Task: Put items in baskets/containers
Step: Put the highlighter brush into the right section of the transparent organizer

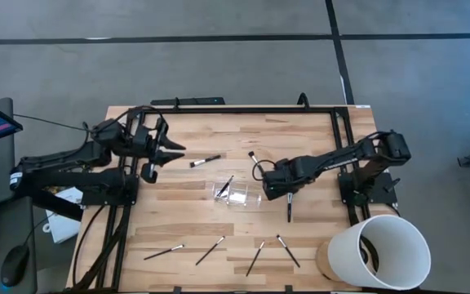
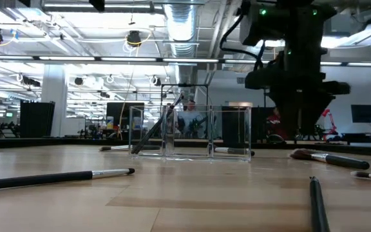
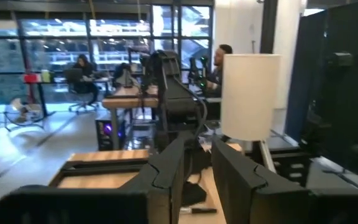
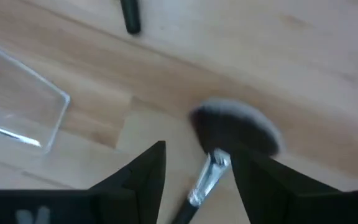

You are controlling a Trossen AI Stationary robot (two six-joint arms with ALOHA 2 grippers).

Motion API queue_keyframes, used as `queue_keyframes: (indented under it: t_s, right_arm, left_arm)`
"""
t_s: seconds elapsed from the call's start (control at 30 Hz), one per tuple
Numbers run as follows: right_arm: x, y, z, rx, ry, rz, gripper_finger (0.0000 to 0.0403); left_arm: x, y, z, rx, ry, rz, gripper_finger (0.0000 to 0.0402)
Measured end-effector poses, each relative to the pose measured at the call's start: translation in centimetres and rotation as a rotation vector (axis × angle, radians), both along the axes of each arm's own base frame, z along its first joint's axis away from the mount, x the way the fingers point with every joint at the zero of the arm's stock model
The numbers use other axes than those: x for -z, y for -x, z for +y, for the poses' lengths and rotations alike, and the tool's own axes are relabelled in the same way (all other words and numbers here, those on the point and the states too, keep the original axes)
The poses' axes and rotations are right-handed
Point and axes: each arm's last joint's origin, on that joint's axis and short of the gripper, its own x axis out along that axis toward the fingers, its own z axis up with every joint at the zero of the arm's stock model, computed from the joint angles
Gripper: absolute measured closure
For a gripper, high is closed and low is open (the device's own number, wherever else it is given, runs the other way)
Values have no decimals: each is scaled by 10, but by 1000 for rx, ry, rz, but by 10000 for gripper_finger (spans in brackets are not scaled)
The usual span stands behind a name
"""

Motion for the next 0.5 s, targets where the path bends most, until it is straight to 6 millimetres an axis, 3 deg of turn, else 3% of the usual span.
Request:
queue_keyframes:
  t_s: [0.3,0.5]
  right_arm:
    - [13,5,34,67,-38,77,265]
    - [26,1,41,87,-28,86,273]
  left_arm:
    - [4,0,-12,83,11,44,321]
    - [5,-1,-22,145,31,64,321]
